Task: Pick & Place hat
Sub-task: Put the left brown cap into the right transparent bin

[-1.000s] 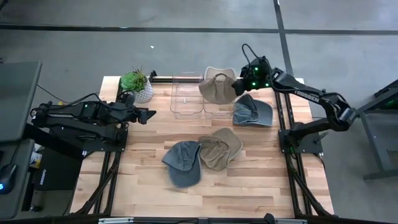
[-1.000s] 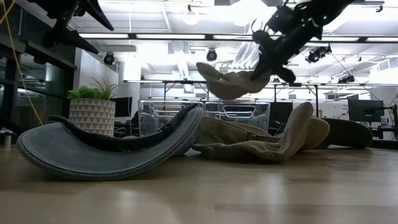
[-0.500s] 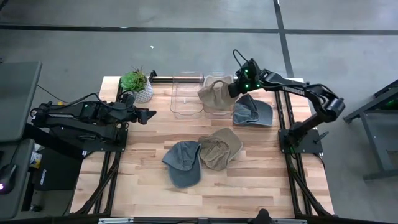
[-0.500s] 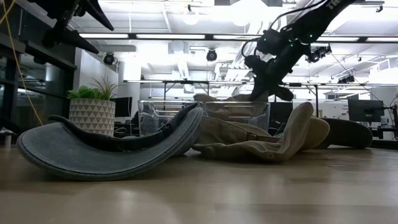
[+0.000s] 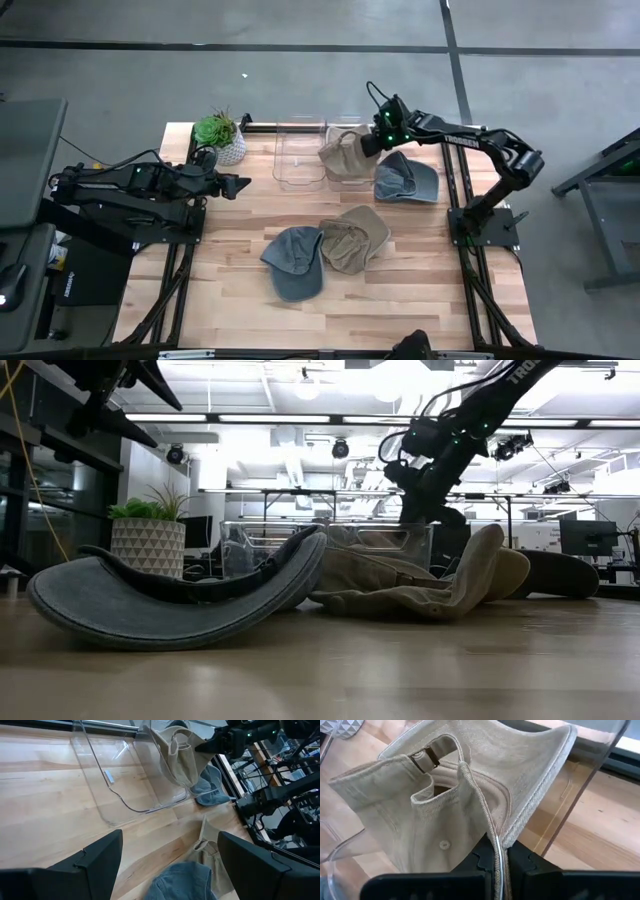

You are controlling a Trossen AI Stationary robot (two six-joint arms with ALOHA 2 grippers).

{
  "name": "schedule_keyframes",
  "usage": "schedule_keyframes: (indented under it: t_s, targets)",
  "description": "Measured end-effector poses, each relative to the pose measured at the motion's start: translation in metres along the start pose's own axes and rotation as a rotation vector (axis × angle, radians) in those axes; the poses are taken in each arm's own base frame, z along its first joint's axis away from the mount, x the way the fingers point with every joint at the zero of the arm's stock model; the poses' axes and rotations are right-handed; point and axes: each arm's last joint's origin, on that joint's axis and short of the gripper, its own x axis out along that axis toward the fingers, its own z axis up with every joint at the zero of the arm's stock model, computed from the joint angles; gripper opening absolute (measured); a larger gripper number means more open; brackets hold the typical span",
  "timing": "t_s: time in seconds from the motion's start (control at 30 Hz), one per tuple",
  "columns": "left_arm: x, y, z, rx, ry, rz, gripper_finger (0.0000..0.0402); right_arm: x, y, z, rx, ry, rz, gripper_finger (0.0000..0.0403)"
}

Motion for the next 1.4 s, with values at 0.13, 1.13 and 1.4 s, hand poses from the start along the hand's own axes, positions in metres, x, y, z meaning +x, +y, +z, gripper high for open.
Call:
schedule_keyframes:
  t_s: [0.13, 1.13, 1.4]
  targets:
    - [0.0, 0.001, -0.001, 0.006, 0.006, 0.013, 0.0308, -0.002, 0.001, 0.004, -0.016, -0.004, -0.01, 0.0038]
    - [0.0, 0.001, 0.0, -0.019, 0.004, 0.012, 0.0308, -0.061, 0.007, -0.001, -0.096, -0.029, -0.025, 0.0114]
    - [0.0, 0.001, 0.0, -0.02, -0.003, 0.015, 0.0308, -0.069, 0.003, -0.012, -0.12, 0.053, -0.082, 0.0009]
